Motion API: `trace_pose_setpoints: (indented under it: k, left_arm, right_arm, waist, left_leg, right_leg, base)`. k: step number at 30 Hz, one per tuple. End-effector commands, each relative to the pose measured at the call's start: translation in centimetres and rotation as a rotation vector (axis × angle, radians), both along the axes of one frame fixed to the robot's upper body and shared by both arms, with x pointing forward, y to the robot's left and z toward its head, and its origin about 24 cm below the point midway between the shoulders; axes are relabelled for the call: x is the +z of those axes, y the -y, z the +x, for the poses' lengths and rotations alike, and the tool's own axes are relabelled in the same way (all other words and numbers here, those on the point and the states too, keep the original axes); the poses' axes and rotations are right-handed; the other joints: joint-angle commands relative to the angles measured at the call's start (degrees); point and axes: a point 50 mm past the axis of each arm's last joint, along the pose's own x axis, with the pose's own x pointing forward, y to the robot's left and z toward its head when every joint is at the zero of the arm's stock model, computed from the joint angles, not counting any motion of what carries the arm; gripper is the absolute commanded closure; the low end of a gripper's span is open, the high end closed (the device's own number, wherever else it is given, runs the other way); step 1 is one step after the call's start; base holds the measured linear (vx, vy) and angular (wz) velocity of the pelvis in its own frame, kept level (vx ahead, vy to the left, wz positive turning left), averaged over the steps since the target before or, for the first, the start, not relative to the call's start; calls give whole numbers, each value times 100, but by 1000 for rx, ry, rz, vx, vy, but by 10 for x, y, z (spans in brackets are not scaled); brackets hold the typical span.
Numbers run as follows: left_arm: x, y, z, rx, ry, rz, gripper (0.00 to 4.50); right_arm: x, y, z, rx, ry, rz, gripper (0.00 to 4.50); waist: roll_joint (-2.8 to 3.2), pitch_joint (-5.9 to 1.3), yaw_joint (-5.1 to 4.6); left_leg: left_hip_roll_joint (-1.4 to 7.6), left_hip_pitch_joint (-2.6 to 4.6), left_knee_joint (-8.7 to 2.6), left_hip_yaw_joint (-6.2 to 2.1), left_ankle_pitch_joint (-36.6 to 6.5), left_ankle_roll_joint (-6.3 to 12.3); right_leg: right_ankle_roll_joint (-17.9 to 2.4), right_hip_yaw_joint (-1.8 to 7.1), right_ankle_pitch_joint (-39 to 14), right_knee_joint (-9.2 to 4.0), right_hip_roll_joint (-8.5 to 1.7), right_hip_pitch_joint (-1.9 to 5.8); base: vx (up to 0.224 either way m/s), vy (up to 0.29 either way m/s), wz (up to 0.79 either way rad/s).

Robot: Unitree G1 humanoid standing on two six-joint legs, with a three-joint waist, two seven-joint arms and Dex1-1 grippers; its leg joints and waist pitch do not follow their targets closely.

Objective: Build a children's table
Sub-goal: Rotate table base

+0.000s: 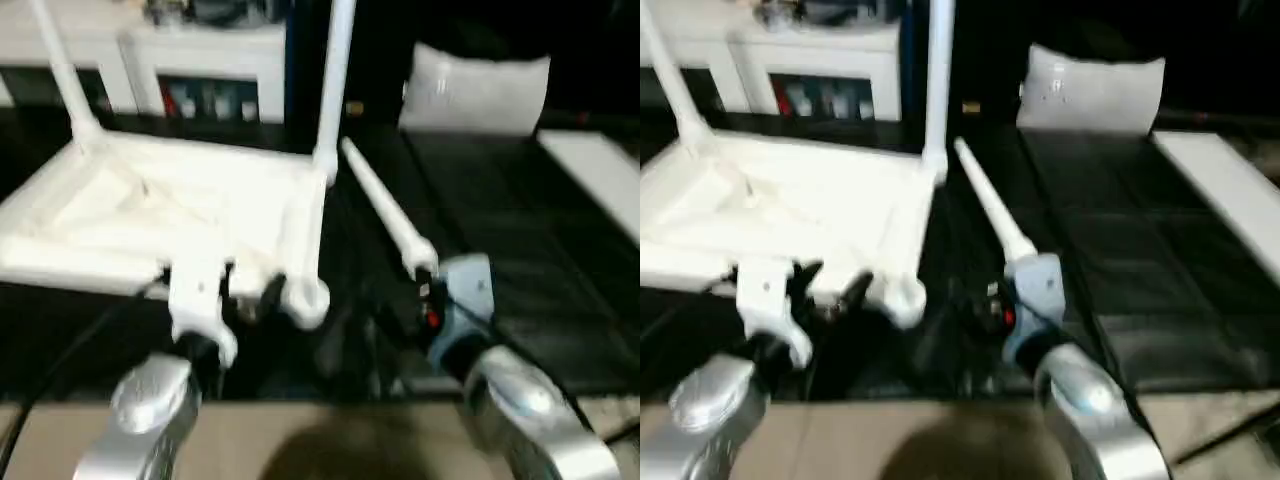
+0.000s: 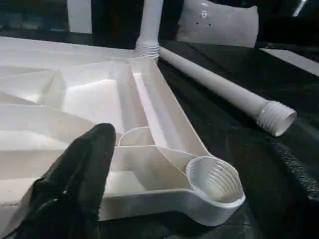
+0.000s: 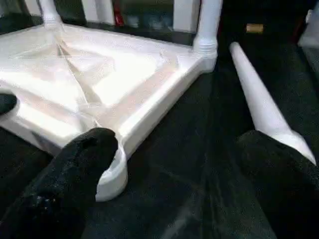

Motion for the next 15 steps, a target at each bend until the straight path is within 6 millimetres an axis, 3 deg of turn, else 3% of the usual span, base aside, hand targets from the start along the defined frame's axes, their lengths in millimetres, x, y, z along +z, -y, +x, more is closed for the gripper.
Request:
trace_pose_setpoints:
  k: [1, 2, 3, 4, 5, 6, 7, 8, 9, 10, 11, 12, 13, 15]
  left_arm:
    - [7, 4, -1, -3, 30, -19, 24]
    - [7, 4, -1, -3, 30, -19, 14]
    - [7, 4, -2, 8, 28, -13, 14]
    - [7, 4, -3, 7, 25, -10, 8]
    - [7, 4, -3, 7, 25, -10, 3]
    - [7, 4, -3, 4, 26, 2, 3]
    - [7, 4, -3, -1, 27, 6, 3]
    - [6, 4, -3, -4, 26, 11, 3]
    - [6, 4, -4, -3, 26, 11, 3]
    - [6, 4, -4, -2, 26, 11, 3]
    - [6, 4, -4, -2, 26, 11, 3]
    - [6, 4, -4, -10, 24, 23, 3]
    - [6, 4, -4, -9, 25, 23, 3]
    - [7, 4, -4, -7, 27, 22, 3]
  right_arm:
    - [3, 2, 0, 3, 14, -6, 0]
    - [3, 2, 0, 3, 14, -6, 0]
    - [3, 0, 1, 12, 15, -2, 0]
    - [3, 0, 1, 23, 15, -8, 0]
    - [3, 0, 1, 23, 15, -8, 0]
    - [3, -1, 2, 37, 14, -6, 0]
    - [3, -2, 2, 41, 12, -6, 0]
    - [3, -1, 2, 44, 11, -12, 0]
    - [3, -1, 3, 35, 8, -10, 0]
    - [3, 0, 3, 28, 5, -8, 0]
    - [3, 0, 3, 28, 5, -8, 0]
    - [3, 2, 4, 2, 1, 0, 0]
    - [3, 1, 3, 15, 1, -5, 0]
    - [2, 0, 2, 37, -3, -2, 0]
  waist:
    - [188, -95, -185]
    - [135, -107, -244]
    - [55, -135, -259]
    - [-145, -294, -192]
    - [-103, -311, -23]
    - [-149, -418, 166]
    - [-164, -436, 178]
    - [-76, -393, 190]
    - [-23, -362, 168]
    - [118, -372, 122]
    - [226, -248, 91]
    - [344, -419, -249]
    - [338, -450, -290]
    - [287, -447, -307]
  left_leg:
    - [1097, 115, -1290, -508, -3572, 328]
    - [922, 61, -1236, -430, -3504, 338]
    - [686, 39, -1082, -312, -3326, 352]
    - [237, -387, -562, -161, -2053, 483]
    - [146, -490, -245, -112, -1284, 506]
    - [149, -824, 405, -271, 25, 555]
    - [183, -982, 469, -321, 323, 480]
    - [239, -1103, 350, -335, 777, 308]
    - [292, -1057, 122, -312, 1006, 296]
    - [262, -1102, -302, -243, 1415, 699]
    - [319, -956, -549, -344, 642, 773]
    - [1001, 7, -802, -998, -696, 930]
    - [1018, 111, -762, -1112, -233, 1567]
    - [930, 110, -673, -1017, 350, 2072]
  right_leg:
    - [-138, 177, 154, 257, -584, -220]
    - [-154, 224, 128, 128, -625, -130]
    - [-180, 323, -159, -118, -671, -51]
    - [-172, 694, -1404, -603, -973, 436]
    - [-316, 929, -2503, -872, -1255, 592]
    - [-947, 1357, -3027, -1061, -1609, 937]
    - [-1158, 1300, -2435, -1008, -1574, 991]
    - [-1477, 1003, -1392, -912, -1343, 880]
    - [-1481, 765, -1197, -880, -1136, 741]
    - [-1072, 110, -1233, -871, -800, 745]
    - [-782, -48, -1640, -888, -608, 638]
    - [-366, 137, -853, 80, -321, -48]
    - [93, 204, -427, 309, -361, -270]
    - [380, 236, -130, 407, -407, -457]
  base:
    - [0, 0, 0]
    - [58, 13, 9]
    - [82, -4, -9]
    - [82, -4, -9]
    - [94, -43, -12]
    - [124, -32, -2]
    - [124, -32, -2]
    - [147, 10, -8]
    - [133, 29, -7]
    - [133, 29, -7]
    - [162, 83, 14]
    - [219, 68, 17]
    - [219, 68, 17]
    - [169, 29, 5]
